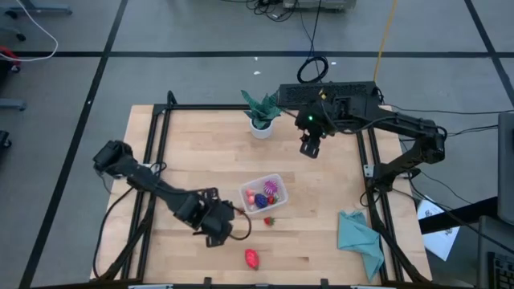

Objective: Pick and placing Produce into tupperware
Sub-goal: Put the right strawberry into the transparent bin

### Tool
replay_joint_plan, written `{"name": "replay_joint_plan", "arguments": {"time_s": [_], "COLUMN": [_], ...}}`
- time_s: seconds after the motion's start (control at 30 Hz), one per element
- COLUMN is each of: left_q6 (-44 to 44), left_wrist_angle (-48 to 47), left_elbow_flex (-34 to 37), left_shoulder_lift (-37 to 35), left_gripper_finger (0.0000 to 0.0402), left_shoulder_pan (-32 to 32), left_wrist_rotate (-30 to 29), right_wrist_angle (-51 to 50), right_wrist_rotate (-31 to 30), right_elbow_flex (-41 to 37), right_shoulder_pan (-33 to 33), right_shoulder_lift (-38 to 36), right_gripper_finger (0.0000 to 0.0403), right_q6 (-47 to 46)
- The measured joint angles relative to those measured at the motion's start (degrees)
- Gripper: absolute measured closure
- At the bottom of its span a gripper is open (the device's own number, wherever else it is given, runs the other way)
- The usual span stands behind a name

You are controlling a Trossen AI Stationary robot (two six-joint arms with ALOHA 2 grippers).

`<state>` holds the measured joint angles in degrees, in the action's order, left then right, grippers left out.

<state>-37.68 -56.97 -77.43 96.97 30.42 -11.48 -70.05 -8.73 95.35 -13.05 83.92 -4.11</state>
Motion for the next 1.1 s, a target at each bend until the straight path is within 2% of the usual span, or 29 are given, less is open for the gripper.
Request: {"name": "replay_joint_plan", "arguments": {"time_s": [0.23, 0.43, 0.53, 0.67, 0.83, 1.1], "left_q6": [-5.0, -9.2, -11.4, -12.7, -15.0, -18.3], "left_wrist_angle": [-3.4, -3.4, -3.1, -2.9, -3.0, -3.0], "left_elbow_flex": [1.5, 9.4, 13.1, 16.8, 20.8, 24.4], "left_shoulder_lift": [-0.3, -2.4, -4.3, -7.7, -13.8, -20.5], "left_gripper_finger": [0.0188, 0.0188, 0.0188, 0.0188, 0.0188, 0.0188], "left_shoulder_pan": [2.7, 3.0, 2.9, 2.9, 2.7, 2.7], "left_wrist_rotate": [-3.3, -2.2, -2.1, -2.1, -2.8, -5.1], "right_wrist_angle": [-1.4, -2.3, -1.7, 5.5, 16.9, 35.9], "right_wrist_rotate": [0.0, 0.5, 3.0, 6.0, 6.8, 7.5], "right_elbow_flex": [0.0, -1.6, -4.0, -10.3, -17.7, -25.5], "right_shoulder_pan": [6.2, 13.8, 18.4, 24.9, 32.0, 38.8], "right_shoulder_lift": [0.0, 0.0, 0.0, 0.0, 0.0, 0.3], "right_gripper_finger": [0.0222, 0.0222, 0.0222, 0.0222, 0.0222, 0.0222], "right_q6": [-8.3, -13.9, -17.3, -22.2, -28.4, -32.7]}}
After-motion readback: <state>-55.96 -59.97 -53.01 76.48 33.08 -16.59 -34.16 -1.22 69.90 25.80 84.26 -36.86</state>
